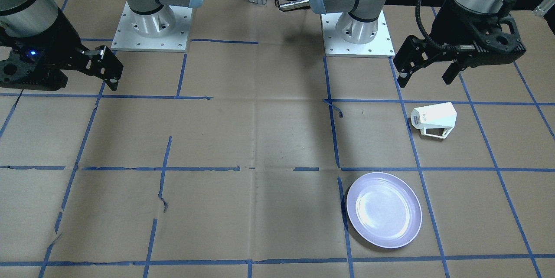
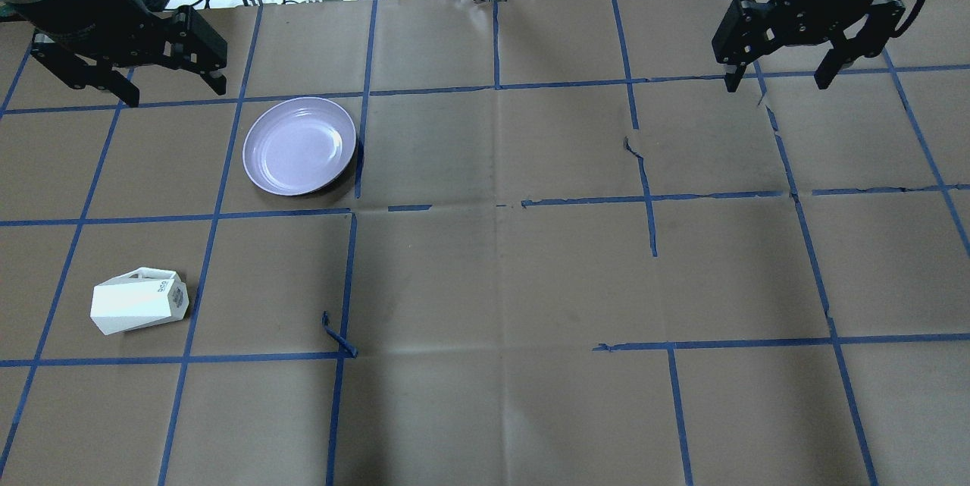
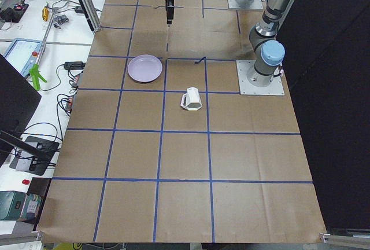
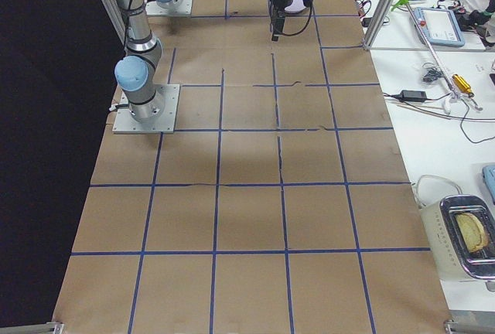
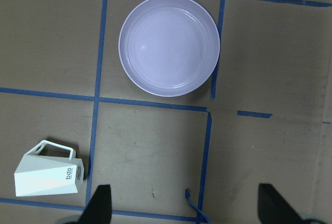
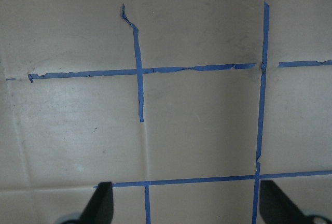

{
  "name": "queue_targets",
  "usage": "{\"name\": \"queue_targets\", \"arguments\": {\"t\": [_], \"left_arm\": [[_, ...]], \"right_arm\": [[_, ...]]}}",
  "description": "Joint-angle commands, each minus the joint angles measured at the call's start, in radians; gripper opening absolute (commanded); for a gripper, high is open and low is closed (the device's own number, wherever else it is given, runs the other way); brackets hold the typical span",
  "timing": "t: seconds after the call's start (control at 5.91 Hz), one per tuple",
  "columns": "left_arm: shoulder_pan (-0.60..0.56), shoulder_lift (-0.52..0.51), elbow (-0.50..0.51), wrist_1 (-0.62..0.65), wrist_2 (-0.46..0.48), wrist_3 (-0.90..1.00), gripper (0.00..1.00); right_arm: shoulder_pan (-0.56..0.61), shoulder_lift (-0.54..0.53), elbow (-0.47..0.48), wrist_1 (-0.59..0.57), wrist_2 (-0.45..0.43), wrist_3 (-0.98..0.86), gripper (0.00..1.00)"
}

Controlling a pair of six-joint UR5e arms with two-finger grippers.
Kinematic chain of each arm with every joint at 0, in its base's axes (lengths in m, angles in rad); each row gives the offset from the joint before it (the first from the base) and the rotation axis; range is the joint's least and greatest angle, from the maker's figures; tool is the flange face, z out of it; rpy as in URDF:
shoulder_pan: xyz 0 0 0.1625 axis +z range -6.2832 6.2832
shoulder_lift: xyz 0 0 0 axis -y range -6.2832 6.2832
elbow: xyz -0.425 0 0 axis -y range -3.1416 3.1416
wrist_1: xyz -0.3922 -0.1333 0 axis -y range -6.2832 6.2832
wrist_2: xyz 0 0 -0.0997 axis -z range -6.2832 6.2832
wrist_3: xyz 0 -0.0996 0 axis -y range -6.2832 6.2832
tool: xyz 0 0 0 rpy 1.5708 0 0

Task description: Flip cup and place on plate

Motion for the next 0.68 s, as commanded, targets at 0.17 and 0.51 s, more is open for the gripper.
{"name": "queue_targets", "arguments": {"t": [0.17, 0.51], "left_arm": [[0.002, -0.002, 0.0, -0.003, -0.002, 0.002, 0.99], [0.018, -0.002, 0.003, -0.003, 0.001, 0.05, 0.99]], "right_arm": [[0.0, 0.0, 0.0, 0.0, 0.0, 0.0, 1.0], [0.0, 0.0, 0.0, 0.0, 0.0, 0.0, 1.0]]}}
